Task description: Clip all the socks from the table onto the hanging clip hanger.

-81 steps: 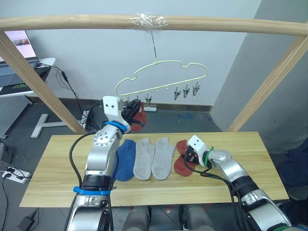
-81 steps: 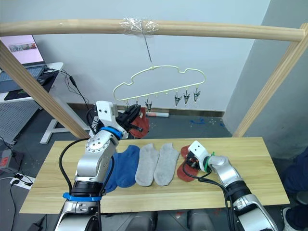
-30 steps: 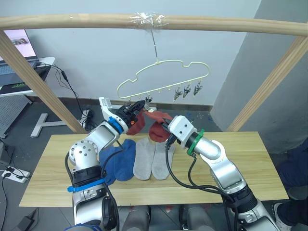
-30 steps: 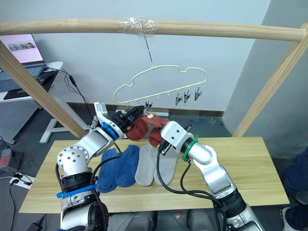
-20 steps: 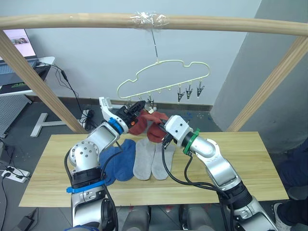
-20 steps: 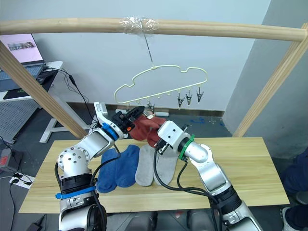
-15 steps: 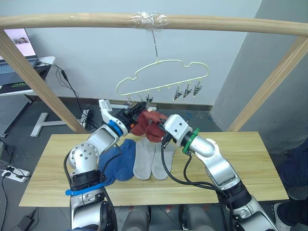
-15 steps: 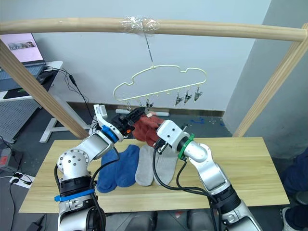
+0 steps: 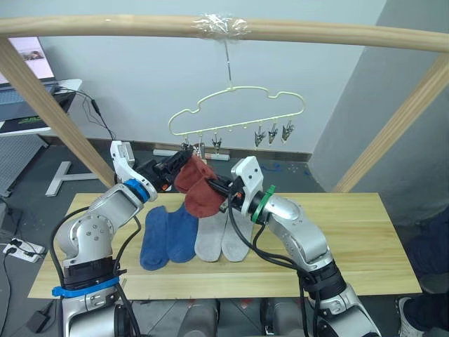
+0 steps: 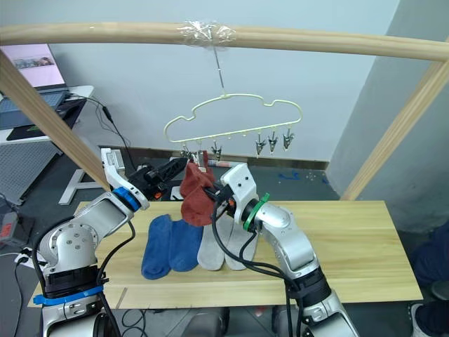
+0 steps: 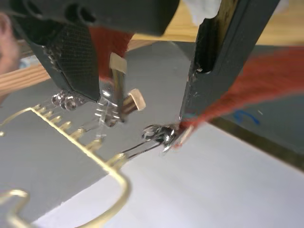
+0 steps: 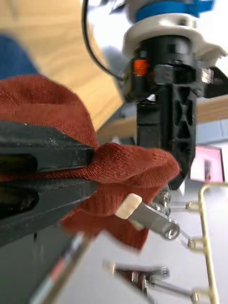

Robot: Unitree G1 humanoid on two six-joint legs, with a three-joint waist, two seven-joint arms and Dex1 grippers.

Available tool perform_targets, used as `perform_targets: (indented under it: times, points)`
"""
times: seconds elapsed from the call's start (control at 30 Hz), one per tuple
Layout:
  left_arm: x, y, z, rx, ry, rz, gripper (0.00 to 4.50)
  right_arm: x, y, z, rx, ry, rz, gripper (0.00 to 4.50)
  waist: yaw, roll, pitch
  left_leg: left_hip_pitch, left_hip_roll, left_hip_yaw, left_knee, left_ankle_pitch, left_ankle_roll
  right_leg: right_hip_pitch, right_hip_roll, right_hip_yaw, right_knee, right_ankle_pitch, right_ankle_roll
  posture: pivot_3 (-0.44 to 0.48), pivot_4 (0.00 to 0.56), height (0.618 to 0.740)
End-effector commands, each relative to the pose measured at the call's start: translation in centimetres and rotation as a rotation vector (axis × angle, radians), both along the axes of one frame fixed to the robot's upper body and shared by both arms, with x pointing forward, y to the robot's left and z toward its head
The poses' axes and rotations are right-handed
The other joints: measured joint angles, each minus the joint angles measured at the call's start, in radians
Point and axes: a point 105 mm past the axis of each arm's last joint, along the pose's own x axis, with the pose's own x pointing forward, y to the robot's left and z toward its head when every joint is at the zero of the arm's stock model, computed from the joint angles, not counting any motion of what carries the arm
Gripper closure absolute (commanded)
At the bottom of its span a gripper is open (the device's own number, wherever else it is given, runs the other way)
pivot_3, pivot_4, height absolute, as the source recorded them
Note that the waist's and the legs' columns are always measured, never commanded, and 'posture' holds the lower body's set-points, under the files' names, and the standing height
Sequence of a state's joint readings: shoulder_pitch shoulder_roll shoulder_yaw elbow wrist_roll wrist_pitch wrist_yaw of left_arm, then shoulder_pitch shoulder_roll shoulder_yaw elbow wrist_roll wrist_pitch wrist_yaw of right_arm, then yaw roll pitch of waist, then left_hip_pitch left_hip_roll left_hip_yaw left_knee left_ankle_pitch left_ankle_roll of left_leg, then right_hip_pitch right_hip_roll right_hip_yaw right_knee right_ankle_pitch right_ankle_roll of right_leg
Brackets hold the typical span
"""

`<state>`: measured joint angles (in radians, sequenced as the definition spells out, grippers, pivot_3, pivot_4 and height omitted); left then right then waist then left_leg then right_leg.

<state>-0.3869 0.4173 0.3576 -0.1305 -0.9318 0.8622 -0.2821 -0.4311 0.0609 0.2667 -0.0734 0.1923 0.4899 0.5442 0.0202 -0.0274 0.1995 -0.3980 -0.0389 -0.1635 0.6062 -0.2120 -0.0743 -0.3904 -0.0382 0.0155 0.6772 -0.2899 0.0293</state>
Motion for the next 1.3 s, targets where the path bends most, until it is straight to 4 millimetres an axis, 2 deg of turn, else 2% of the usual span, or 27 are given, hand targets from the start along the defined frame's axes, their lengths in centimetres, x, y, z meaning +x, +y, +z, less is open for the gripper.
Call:
perform_targets:
  times: [0.03, 0.13, 0.17, 0.2, 0.3, 0.43, 0.57, 0.67, 0.73, 0.77, 0.9, 1.07, 1.3]
  points:
    - [-0.4, -0.7, 1.6, 0.056, -0.096, -0.023, 1.43, -0.1, 0.7, 1.0, 0.091, 0.070, 0.047, 2.80, 0.005, 0.000, 0.000, 0.000, 0.000, 0.000, 0.000, 0.000, 0.000, 0.000, 0.000, 0.000, 0.000, 0.000, 0.000, 0.148, 0.182, 0.740]
    - [-0.8, -1.6, 1.7, 0.140, -0.136, -0.047, 1.43, 0.3, 0.2, 0.2, 0.046, 0.078, 0.031, 1.83, 0.005, 0.000, 0.000, -0.001, 0.000, -0.001, 0.000, 0.000, 0.000, -0.001, 0.000, 0.000, -0.001, 0.000, 0.000, 0.155, 0.180, 0.740]
    - [-0.9, -1.9, 1.7, 0.161, -0.151, -0.052, 1.43, 0.5, -0.2, -0.3, 0.019, 0.080, 0.020, 1.37, 0.005, 0.000, 0.000, -0.001, 0.000, 0.000, -0.001, 0.000, 0.000, -0.001, 0.000, 0.000, -0.001, 0.000, 0.000, 0.155, 0.180, 0.740]
    - [-1.0, -2.0, 1.8, 0.177, -0.163, -0.051, 1.43, 0.6, -0.7, -0.7, -0.006, 0.079, 0.006, 1.15, 0.006, 0.000, 0.000, -0.001, -0.001, 0.000, -0.001, 0.000, 0.000, -0.001, 0.000, 0.000, -0.001, 0.000, 0.000, 0.155, 0.180, 0.740]
    - [-1.6, -2.8, 1.7, 0.279, -0.211, -0.081, 1.43, 0.6, -2.5, -1.3, -0.052, 0.061, -0.024, 0.06, 0.005, 0.000, 0.000, -0.001, 0.000, 0.000, -0.002, 0.000, 0.000, -0.001, -0.001, 0.000, -0.002, 0.000, 0.000, 0.152, 0.186, 0.740]
    - [-2.2, -4.3, 1.4, 0.397, -0.280, -0.141, 1.43, 0.4, -5.4, -1.5, -0.149, -0.023, -0.072, 0.06, 0.006, 0.002, 0.002, -0.001, -0.001, 0.000, -0.006, 0.000, 0.000, -0.002, -0.001, 0.001, -0.003, -0.001, 0.000, 0.142, 0.189, 0.740]
    - [-2.1, -5.9, 1.3, 0.424, -0.343, -0.168, 1.43, -0.1, -7.8, -0.5, -0.184, -0.080, -0.086, 0.06, 0.003, 0.003, 0.004, -0.002, 0.000, 0.001, -0.007, 0.000, 0.000, -0.004, -0.001, 0.000, -0.003, -0.002, 0.001, 0.129, 0.192, 0.740]
    - [-1.7, -6.6, 1.4, 0.421, -0.387, -0.145, 1.98, -0.3, -8.9, 0.8, -0.204, -0.152, -0.098, 0.00, 0.003, 0.003, 0.006, -0.002, 0.000, 0.002, -0.007, 0.000, 0.000, -0.004, -0.001, 0.000, -0.003, -0.002, 0.001, 0.112, 0.196, 0.740]
    - [-1.3, -7.4, 1.1, 0.471, -0.420, -0.126, 2.61, -0.4, -9.7, 2.2, -0.185, -0.195, -0.118, 0.00, 0.003, 0.002, 0.007, -0.002, 0.000, 0.002, -0.007, 0.000, 0.000, -0.004, -0.001, 0.000, -0.003, -0.002, 0.001, 0.103, 0.197, 0.740]
    - [-1.2, -7.7, 1.0, 0.494, -0.437, -0.119, 2.85, -0.4, -9.9, 2.8, -0.175, -0.213, -0.124, 0.00, 0.003, 0.002, 0.007, -0.002, 0.000, 0.002, -0.007, 0.000, 0.000, -0.004, -0.001, 0.000, -0.003, -0.002, 0.001, 0.101, 0.197, 0.740]
    - [-0.4, -8.5, 0.9, 0.508, -0.470, -0.068, 2.85, -1.0, -10.3, 4.4, -0.140, -0.254, -0.112, 0.00, 0.003, 0.002, 0.008, -0.002, 0.000, 0.002, -0.007, 0.000, 0.000, -0.004, -0.001, 0.000, -0.004, -0.002, 0.001, 0.088, 0.201, 0.740]
    - [1.0, -8.4, 0.1, 0.529, -0.460, 0.008, 2.85, -1.6, -10.7, 6.8, -0.092, -0.320, -0.086, 0.00, 0.001, 0.002, 0.010, -0.002, -0.001, 0.003, -0.007, 0.000, 0.000, -0.004, -0.001, -0.001, -0.004, -0.002, 0.001, 0.074, 0.202, 0.740]
    - [2.6, -8.2, -0.9, 0.536, -0.429, 0.057, 2.85, -1.8, -10.7, 7.9, -0.084, -0.343, -0.070, 0.00, 0.001, 0.001, 0.011, -0.002, -0.001, 0.003, -0.007, 0.000, 0.000, -0.004, 0.000, -0.002, -0.003, -0.001, 0.001, 0.057, 0.203, 0.740]
